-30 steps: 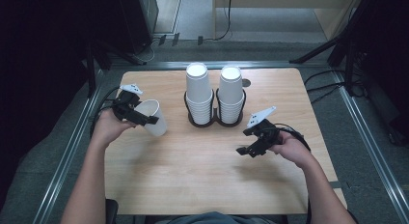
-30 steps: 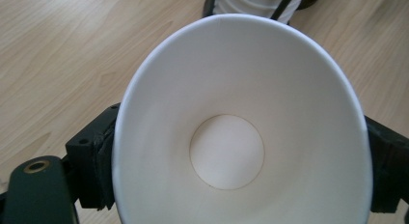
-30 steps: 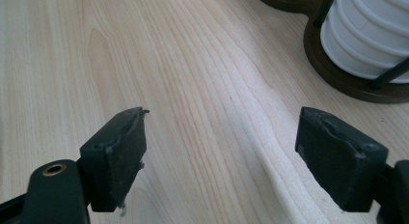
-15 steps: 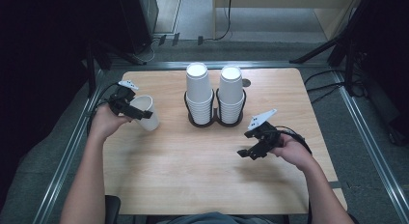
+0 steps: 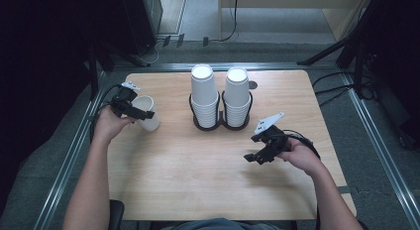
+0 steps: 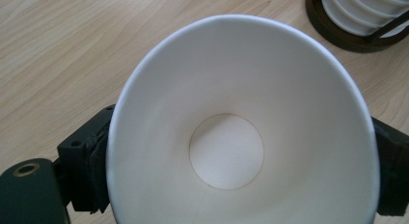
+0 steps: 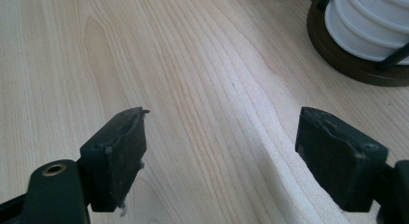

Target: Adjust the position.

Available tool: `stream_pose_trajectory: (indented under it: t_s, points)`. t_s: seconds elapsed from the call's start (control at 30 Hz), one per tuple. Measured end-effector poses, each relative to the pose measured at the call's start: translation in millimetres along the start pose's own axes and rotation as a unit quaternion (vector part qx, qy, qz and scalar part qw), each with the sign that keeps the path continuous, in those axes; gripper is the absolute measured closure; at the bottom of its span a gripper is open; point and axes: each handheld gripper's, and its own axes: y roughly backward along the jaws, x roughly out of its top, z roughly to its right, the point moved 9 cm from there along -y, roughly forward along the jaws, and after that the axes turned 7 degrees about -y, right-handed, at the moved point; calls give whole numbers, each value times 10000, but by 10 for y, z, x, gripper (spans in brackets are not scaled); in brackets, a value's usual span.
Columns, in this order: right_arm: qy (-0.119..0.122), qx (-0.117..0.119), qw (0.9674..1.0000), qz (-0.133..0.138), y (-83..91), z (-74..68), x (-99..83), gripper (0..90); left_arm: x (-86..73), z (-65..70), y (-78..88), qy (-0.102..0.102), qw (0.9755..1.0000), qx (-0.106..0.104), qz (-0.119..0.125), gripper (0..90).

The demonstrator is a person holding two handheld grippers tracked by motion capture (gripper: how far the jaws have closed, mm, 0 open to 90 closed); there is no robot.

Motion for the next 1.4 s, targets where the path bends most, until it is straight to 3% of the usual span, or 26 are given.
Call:
stream_pose_trajectory:
  t_s: [0.1,0.2,0.73,1.07,1.4]
  points:
    - [9,-4,10000,-6,-2,-2,-1,185,-21,-7,-30,92,9999,-54,10,76]
    - [12,-27,10000,-19,-4,5,-7,185,-55,-24,-59,47,10000,23,-78,73]
    - [-11,-5,10000,-38,-4,11,-5,185,-59,-5,-78,18,10000,10,-7,43]
    - [-15,-19,9999,-105,-14,13,-22,185,-68,-15,-81,230,9997,-32,-51,0]
    - [-9,-23,10000,-81,-3,21,-19,185,-33,6,-24,361,9990,-253,118,0]
